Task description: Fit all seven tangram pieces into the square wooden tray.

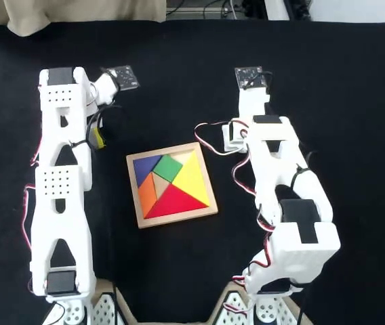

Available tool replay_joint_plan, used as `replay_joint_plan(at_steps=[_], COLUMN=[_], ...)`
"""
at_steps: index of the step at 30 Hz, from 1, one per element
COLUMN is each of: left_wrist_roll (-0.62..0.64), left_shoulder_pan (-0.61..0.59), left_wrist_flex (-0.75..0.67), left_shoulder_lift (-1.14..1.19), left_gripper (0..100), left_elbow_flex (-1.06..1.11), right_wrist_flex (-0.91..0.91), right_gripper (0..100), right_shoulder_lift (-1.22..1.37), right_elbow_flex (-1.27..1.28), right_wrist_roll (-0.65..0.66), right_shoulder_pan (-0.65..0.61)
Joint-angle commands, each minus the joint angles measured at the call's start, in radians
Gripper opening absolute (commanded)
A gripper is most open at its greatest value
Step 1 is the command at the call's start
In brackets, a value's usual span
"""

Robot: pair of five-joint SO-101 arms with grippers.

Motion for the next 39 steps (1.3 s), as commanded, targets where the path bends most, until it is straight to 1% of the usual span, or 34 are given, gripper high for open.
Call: replay_joint_plan(at_steps=[1, 7, 9, 14, 16, 22, 26, 28, 32, 35, 39], left_wrist_roll=[0.092, 0.101, 0.110, 0.110, 0.110, 0.110, 0.120, 0.172, 0.245, 0.296, 0.310], left_shoulder_pan=[-0.015, -0.015, -0.013, -0.005, -0.002, 0.002, 0.016, 0.027, 0.067, 0.113, 0.179], left_wrist_flex=[0.002, 0.008, 0.009, 0.031, 0.031, 0.041, 0.061, 0.063, 0.064, 0.066, 0.066], left_shoulder_lift=[-0.011, -0.005, -0.005, -0.005, -0.005, -0.005, -0.015, -0.023, -0.123, -0.245, -0.470], left_gripper=[30, 30, 28, 12, 8, 12, 12, 12, 12, 12, 12], left_elbow_flex=[-0.045, -0.038, -0.038, -0.036, -0.036, -0.036, -0.041, -0.047, -0.016, 0.065, 0.323], right_wrist_flex=[-0.009, -0.009, -0.009, -0.009, -0.009, -0.009, -0.009, -0.009, -0.008, -0.008, -0.008], right_gripper=[1.5, 1.5, 1.5, 1.5, 1.5, 1.5, 1.5, 1.5, 1.5, 1.5, 1.5], right_shoulder_lift=[-0.008, -0.004, -0.002, -0.002, -0.002, -0.004, -0.005, -0.005, -0.007, -0.008, -0.008], right_elbow_flex=[-0.056, -0.056, -0.056, -0.056, -0.056, -0.056, -0.058, -0.059, -0.059, -0.059, -0.059], right_wrist_roll=[0.005, 0.005, 0.005, 0.005, 0.005, 0.005, 0.005, 0.005, 0.005, 0.005, 0.005], right_shoulder_pan=[-0.018, -0.018, -0.018, -0.018, -0.018, -0.018, -0.018, -0.018, -0.017, -0.017, -0.014])
